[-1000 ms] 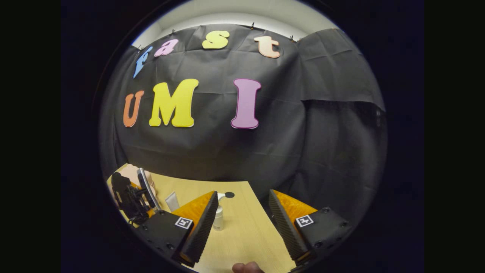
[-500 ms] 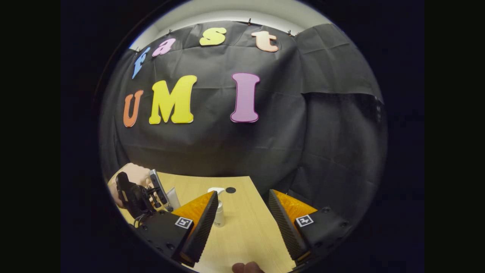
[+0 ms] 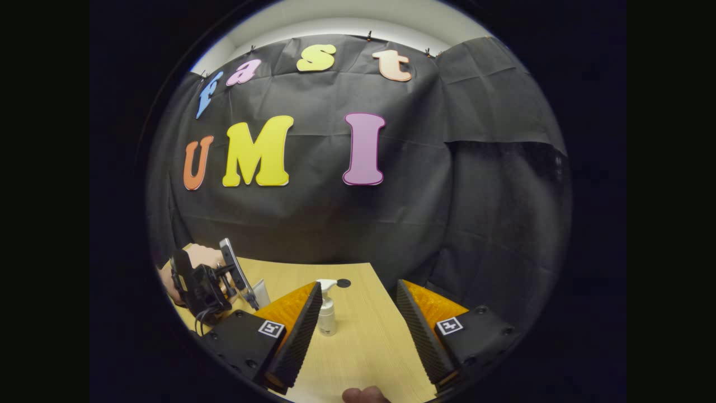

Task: First open the suitcase, pack the skin care products into it, and then close the suitcase.

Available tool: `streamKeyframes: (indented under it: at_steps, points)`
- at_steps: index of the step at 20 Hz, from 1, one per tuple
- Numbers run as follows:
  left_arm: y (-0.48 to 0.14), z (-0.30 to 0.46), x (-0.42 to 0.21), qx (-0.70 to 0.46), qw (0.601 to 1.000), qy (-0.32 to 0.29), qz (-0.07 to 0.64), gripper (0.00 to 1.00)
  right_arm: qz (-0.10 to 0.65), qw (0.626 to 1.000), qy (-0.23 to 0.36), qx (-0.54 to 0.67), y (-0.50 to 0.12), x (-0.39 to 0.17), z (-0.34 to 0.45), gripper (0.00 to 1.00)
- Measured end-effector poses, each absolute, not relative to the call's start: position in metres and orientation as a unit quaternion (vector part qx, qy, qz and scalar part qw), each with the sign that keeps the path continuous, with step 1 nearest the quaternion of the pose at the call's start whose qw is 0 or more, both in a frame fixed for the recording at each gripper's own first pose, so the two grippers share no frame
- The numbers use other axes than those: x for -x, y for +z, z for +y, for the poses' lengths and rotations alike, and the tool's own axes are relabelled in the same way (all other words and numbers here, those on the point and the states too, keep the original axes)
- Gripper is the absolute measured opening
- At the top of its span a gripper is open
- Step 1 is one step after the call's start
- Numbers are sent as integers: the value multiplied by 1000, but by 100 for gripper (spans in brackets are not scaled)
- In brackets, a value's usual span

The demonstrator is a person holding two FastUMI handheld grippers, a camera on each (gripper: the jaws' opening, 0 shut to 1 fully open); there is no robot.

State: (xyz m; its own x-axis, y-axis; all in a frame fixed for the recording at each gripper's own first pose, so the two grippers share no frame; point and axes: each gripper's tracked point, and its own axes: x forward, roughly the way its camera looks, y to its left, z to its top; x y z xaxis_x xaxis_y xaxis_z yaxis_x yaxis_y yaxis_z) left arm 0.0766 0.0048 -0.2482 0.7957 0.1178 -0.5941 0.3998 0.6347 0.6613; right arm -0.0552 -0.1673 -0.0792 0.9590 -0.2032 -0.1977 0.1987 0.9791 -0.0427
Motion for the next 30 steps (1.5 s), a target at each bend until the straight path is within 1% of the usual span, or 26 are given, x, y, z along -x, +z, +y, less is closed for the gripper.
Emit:
streamKeyframes:
  at_steps: [5, 8, 10, 14, 17, 19, 21, 22, 24, 25, 26, 27, 28, 30]
  points:
    - [-184, 16, -77, -368, 895, -58, 245, 9, 90, 991, -98, 13, -66, 52, -153, 80]
    - [-145, 40, -77, -328, 921, -33, 206, 6, 81, 993, -88, 17, -55, 48, -135, 80]
    - [-113, 62, -76, -298, 938, -6, 174, 4, 76, 994, -76, 20, -47, 44, -120, 80]
    - [-45, 144, -66, -208, 968, 71, 124, 3, 68, 996, -49, 25, -31, 39, -85, 80]
    - [-21, 228, -55, -141, 977, 132, 87, 3, 69, 997, -33, 30, -25, 38, -62, 80]
    - [-21, 280, -55, -122, 976, 163, 71, 3, 69, 996, -26, 40, -21, 38, -48, 80]
    - [-40, 328, -51, -112, 973, 189, 78, 3, 70, 996, -20, 52, -17, 40, -33, 80]
    - [-48, 349, -46, -106, 971, 199, 76, 2, 71, 995, -17, 61, -17, 40, -27, 77]
    - [-65, 389, -41, -88, 968, 220, 77, 3, 79, 994, -11, 77, -18, 42, -14, 77]
    - [-77, 409, -42, -78, 967, 229, 83, 3, 84, 993, -7, 82, -19, 43, -7, 77]
    - [-89, 426, -43, -63, 965, 238, 93, 3, 87, 992, -3, 91, -20, 44, 0, 79]
    - [-101, 444, -45, -44, 963, 246, 101, 3, 89, 991, -2, 100, -20, 44, 6, 77]
    - [-119, 464, -49, -22, 961, 253, 108, 3, 90, 990, 1, 107, -20, 43, 10, 79]
    - [-163, 489, -50, 37, 955, 263, 130, 3, 97, 989, 4, 116, -23, 40, 18, 79]
